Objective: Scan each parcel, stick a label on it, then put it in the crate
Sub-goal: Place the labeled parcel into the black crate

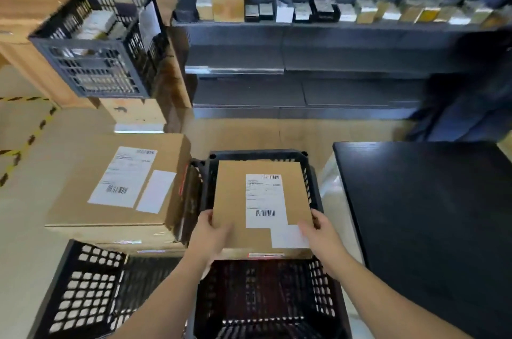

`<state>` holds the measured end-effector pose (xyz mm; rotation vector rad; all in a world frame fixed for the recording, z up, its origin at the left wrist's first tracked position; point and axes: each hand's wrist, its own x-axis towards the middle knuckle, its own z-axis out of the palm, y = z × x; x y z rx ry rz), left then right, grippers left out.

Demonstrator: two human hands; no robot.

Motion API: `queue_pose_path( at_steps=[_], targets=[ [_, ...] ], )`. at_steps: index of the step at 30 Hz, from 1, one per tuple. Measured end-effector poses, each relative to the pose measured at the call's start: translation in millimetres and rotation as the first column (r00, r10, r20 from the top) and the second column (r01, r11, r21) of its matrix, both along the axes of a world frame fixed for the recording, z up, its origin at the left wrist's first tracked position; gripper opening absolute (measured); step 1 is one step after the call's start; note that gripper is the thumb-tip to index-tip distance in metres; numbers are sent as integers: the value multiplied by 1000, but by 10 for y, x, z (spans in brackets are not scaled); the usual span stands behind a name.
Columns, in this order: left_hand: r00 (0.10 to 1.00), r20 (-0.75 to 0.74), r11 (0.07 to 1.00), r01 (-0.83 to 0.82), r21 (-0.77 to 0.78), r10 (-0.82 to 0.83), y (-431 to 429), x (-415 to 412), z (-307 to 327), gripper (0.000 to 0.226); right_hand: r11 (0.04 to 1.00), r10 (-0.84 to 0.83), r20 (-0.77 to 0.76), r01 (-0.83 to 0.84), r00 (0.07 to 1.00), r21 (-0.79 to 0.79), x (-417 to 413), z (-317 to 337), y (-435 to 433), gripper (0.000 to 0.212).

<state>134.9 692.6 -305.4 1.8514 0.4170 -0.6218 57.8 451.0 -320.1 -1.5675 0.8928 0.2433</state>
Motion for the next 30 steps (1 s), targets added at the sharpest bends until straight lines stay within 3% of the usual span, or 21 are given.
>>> queue_pose_path(
  at_steps=[6,19,25,28,30],
  targets=[
    [1000,-29,999,10,48,-9,-224,404,-427,55,996,13,-26,-15,1000,-89,466,-342,-198,40],
    [993,-24,972,120,201,-118,-322,508,-778,54,967,152,-107,-170,983,-192,568,-659,-165,61],
    [977,76,939,171,300,-202,-376,511,-400,48,912,244,-132,-274,961,-306,578,-325,-165,62],
    [916,147,869,290,400,-373,-549,497,95,44,889,272,-85,-284,959,-358,576,125,-161,57],
    [823,182,774,397,493,-538,-725,522,495,50,852,308,-49,-298,950,-430,571,510,-211,55]
  ],
)
